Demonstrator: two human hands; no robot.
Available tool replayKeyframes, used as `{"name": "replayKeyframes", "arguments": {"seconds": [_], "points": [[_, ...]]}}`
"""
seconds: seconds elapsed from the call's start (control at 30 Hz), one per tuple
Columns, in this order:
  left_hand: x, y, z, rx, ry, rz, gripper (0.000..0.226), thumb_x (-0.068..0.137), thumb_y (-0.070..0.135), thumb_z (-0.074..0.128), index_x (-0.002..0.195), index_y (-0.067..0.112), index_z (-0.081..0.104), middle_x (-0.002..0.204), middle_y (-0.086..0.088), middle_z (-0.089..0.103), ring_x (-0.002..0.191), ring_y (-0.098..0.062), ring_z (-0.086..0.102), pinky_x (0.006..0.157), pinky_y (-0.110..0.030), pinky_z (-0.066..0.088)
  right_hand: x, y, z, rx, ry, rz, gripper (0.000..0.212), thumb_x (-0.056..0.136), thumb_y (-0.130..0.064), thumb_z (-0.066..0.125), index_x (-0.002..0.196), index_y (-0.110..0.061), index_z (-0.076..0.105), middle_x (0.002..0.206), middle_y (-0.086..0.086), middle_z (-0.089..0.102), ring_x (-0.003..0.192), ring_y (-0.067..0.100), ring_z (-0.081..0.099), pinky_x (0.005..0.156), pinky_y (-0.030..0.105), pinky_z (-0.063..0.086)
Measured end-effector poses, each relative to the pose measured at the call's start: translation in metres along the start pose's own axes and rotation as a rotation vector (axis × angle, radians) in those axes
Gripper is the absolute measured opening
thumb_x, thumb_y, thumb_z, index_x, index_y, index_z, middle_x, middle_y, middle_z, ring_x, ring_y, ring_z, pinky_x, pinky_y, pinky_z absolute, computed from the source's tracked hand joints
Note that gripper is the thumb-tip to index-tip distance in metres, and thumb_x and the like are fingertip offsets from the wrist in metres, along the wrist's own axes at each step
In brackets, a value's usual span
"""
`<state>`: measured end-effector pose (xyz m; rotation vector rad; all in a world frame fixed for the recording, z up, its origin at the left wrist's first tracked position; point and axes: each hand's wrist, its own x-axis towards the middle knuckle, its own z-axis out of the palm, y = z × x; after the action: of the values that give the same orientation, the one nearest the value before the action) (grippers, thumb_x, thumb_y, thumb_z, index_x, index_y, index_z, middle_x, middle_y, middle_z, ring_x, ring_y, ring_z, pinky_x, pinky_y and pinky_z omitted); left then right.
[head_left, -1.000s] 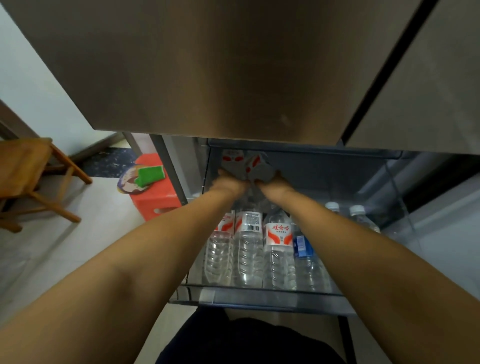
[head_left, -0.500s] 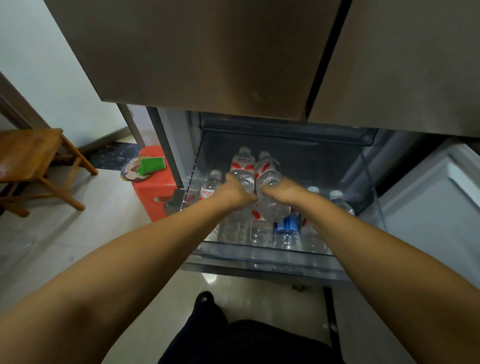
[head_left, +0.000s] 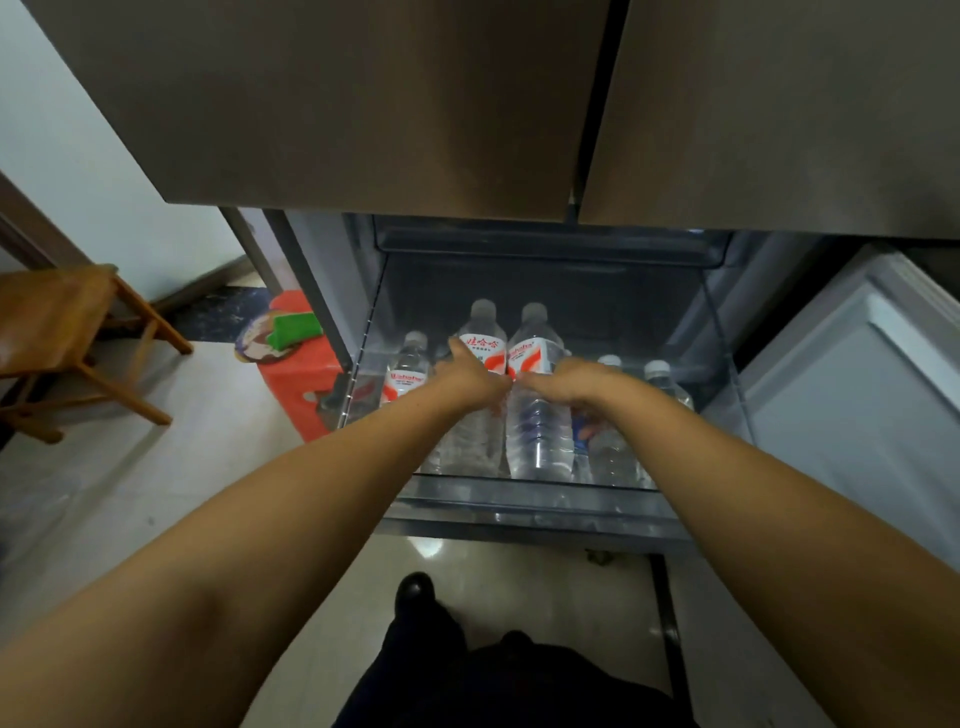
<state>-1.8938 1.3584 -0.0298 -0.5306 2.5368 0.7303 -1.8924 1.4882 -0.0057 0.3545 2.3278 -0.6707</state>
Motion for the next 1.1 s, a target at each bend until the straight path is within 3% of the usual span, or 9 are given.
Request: {"name": "replayKeyframes", "arguments": {"seconds": [0.17, 0.23, 0.5, 0.57, 0.67, 0.83, 0.9, 1.03, 1.1], "points": [[0.007, 0.006, 0.006, 0.041, 0.026, -0.031, 0.110, 0.082, 0.056, 0.061, 0.151, 0.017, -0.017, 0.153, -0.024, 0.022, 0.136, -0.039, 0.036, 0.109, -0.048, 0.035, 0.029, -0.012, 0.026, 0.212, 0.215, 0.050, 0.085, 0.080, -0.063, 0.058, 0.141, -0.007, 0.036, 0.134, 0.013, 0.054, 0.110, 0.031, 0.061, 0.090, 0.037, 0.051], [0.010, 0.002, 0.004, 0.022, 0.019, -0.004, 0.111, 0.080, 0.055, 0.063, 0.151, 0.019, -0.015, 0.152, -0.022, 0.025, 0.133, -0.039, 0.041, 0.106, -0.047, 0.040, 0.038, -0.009, 0.028, 0.250, 0.214, 0.046, 0.092, 0.077, -0.064, 0.060, 0.142, -0.006, 0.032, 0.134, 0.014, 0.053, 0.110, 0.032, 0.060, 0.094, 0.040, 0.051], [0.010, -0.008, -0.011, -0.208, -0.072, 0.121, 0.106, 0.078, 0.044, 0.071, 0.151, 0.014, 0.000, 0.142, -0.014, 0.042, 0.126, -0.032, 0.048, 0.103, -0.043, 0.045, 0.023, -0.004, 0.016, 0.396, 0.165, -0.061, 0.055, 0.092, -0.048, 0.053, 0.134, -0.011, 0.051, 0.127, 0.010, 0.060, 0.109, 0.027, 0.061, 0.080, 0.031, 0.048], [0.007, -0.009, -0.016, -0.283, -0.110, 0.143, 0.102, 0.078, 0.040, 0.072, 0.151, 0.011, 0.007, 0.140, -0.013, 0.043, 0.125, -0.030, 0.048, 0.104, -0.043, 0.044, 0.016, -0.001, 0.012, 0.504, 0.113, -0.047, 0.053, 0.092, -0.050, 0.052, 0.129, -0.012, 0.053, 0.116, 0.011, 0.064, 0.097, 0.027, 0.064, 0.078, 0.036, 0.055], [-0.001, -0.012, -0.028, -0.421, -0.161, 0.189, 0.082, 0.078, 0.035, 0.072, 0.142, 0.010, 0.027, 0.126, -0.006, 0.045, 0.118, -0.025, 0.051, 0.101, -0.043, 0.047, -0.003, 0.007, 0.006, 0.722, 0.012, -0.026, 0.049, 0.092, -0.049, 0.055, 0.121, -0.009, 0.055, 0.084, 0.007, 0.066, 0.070, 0.021, 0.065, 0.052, 0.028, 0.055], [-0.020, -0.011, -0.053, -0.781, -0.472, 0.134, 0.053, 0.082, 0.033, 0.062, 0.126, 0.005, 0.052, 0.099, -0.012, 0.068, 0.083, -0.026, 0.069, 0.077, -0.037, 0.056, -0.028, 0.011, -0.012, 1.090, -0.132, -0.103, 0.046, 0.091, -0.048, 0.057, 0.115, -0.009, 0.063, 0.082, 0.011, 0.074, 0.071, 0.025, 0.072, 0.068, 0.039, 0.060], [-0.027, -0.009, -0.057, -0.885, -0.556, 0.147, 0.042, 0.087, 0.034, 0.056, 0.119, 0.007, 0.057, 0.089, -0.010, 0.070, 0.074, -0.023, 0.069, 0.070, -0.033, 0.055, -0.039, 0.013, -0.015, 1.234, -0.162, -0.092, 0.055, 0.084, -0.049, 0.066, 0.121, -0.009, 0.060, 0.094, 0.017, 0.074, 0.082, 0.030, 0.073, 0.076, 0.045, 0.058], [-0.049, -0.003, -0.064, -1.030, -0.694, 0.153, 0.039, 0.087, 0.042, 0.058, 0.106, 0.009, 0.062, 0.083, -0.010, 0.069, 0.069, -0.023, 0.068, 0.069, -0.035, 0.055, -0.069, 0.023, -0.016, 1.412, -0.166, -0.147, 0.048, 0.088, -0.045, 0.060, 0.113, -0.004, 0.060, 0.074, 0.018, 0.072, 0.063, 0.028, 0.072, 0.061, 0.038, 0.058], [-0.058, 0.001, -0.067, -1.070, -0.768, 0.154, 0.041, 0.086, 0.045, 0.059, 0.108, 0.010, 0.062, 0.083, -0.009, 0.069, 0.069, -0.022, 0.068, 0.069, -0.034, 0.057, -0.082, 0.026, -0.013, 1.512, -0.167, -0.184, 0.055, 0.088, -0.049, 0.060, 0.118, -0.003, 0.058, 0.081, 0.019, 0.072, 0.070, 0.029, 0.073, 0.066, 0.040, 0.059]]}}
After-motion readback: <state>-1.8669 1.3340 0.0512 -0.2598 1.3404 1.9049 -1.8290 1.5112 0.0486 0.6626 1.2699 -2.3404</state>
